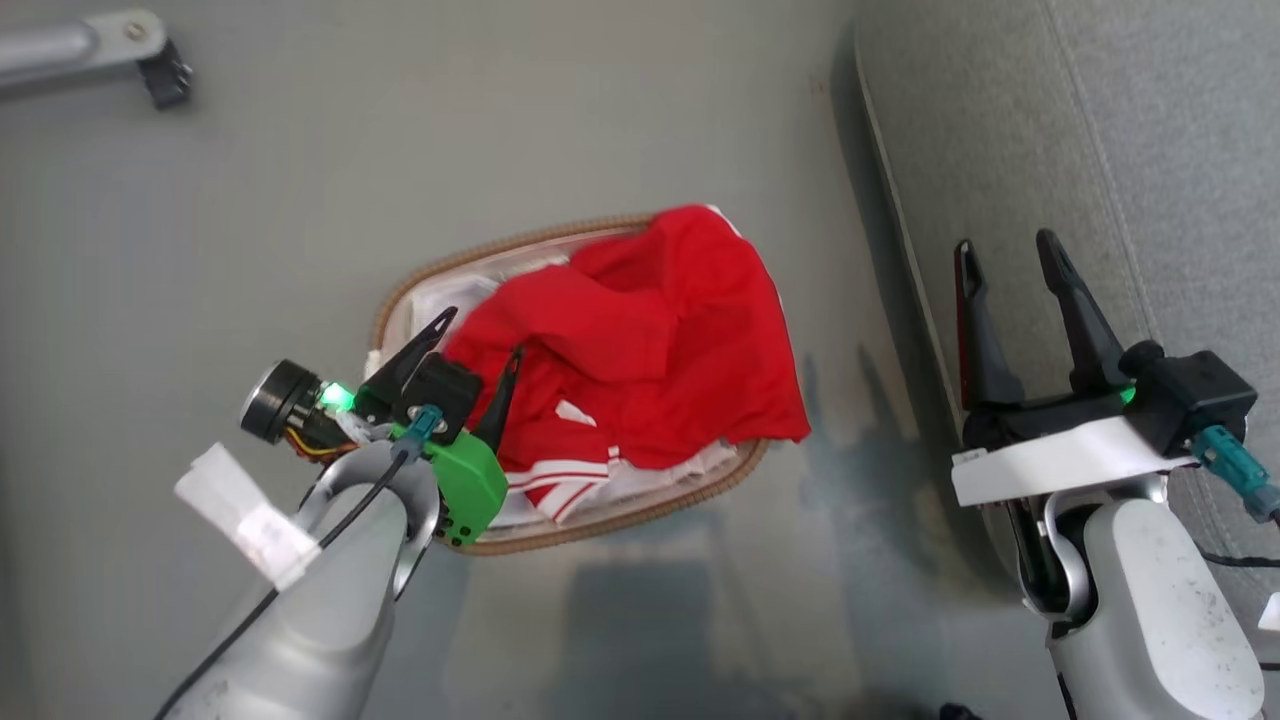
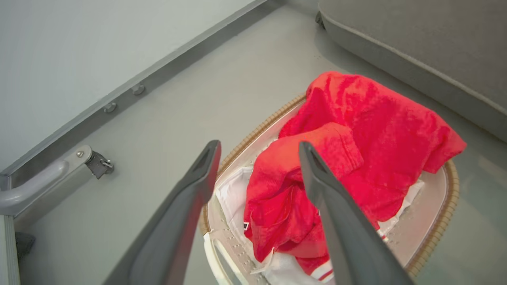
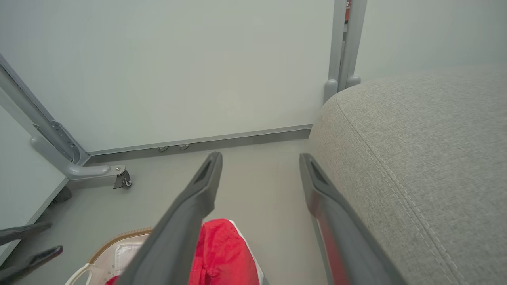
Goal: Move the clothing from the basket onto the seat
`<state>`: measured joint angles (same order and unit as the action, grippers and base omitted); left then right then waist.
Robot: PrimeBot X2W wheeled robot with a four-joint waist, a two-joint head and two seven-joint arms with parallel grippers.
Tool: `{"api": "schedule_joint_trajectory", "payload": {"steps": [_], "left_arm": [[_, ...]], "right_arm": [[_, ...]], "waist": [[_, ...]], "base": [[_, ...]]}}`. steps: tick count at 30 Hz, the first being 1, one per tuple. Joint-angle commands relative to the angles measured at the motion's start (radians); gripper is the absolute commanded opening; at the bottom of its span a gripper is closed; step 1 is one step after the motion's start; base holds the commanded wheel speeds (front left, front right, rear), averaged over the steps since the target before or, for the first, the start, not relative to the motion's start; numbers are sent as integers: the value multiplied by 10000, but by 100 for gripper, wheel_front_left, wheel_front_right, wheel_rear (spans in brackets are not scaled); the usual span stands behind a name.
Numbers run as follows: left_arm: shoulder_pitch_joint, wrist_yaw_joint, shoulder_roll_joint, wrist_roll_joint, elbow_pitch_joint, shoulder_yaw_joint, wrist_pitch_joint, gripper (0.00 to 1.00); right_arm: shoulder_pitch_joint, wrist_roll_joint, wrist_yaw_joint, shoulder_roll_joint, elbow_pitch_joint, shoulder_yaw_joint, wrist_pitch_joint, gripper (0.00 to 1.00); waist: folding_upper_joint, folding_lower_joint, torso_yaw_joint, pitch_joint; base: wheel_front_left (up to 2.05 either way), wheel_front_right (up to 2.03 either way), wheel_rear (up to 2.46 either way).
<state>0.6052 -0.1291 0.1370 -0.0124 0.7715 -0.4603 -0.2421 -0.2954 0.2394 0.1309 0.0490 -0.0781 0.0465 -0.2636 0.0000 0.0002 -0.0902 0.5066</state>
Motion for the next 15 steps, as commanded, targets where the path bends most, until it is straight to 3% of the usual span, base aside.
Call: {"api": "schedule_joint_trajectory", "payload": {"steps": [1, 6, 15], "left_arm": [[472, -17, 143, -131, 386, -260, 93, 100], [1570, -8, 347, -347, 1772, -930, 365, 100], [2956, 188, 461, -516, 3143, -1179, 411, 100]], "right_arm": [[-218, 109, -3, 26, 99, 37, -18, 100], [-526, 421, -1, 24, 281, 147, -18, 100], [-795, 880, -3, 24, 486, 209, -18, 100]], "waist": [[0, -2, -1016, 1645], [0, -2, -1343, 2405], [0, -2, -1647, 3404]], "base": [[0, 0, 0], [0, 0, 0], [0, 0, 0]]}}
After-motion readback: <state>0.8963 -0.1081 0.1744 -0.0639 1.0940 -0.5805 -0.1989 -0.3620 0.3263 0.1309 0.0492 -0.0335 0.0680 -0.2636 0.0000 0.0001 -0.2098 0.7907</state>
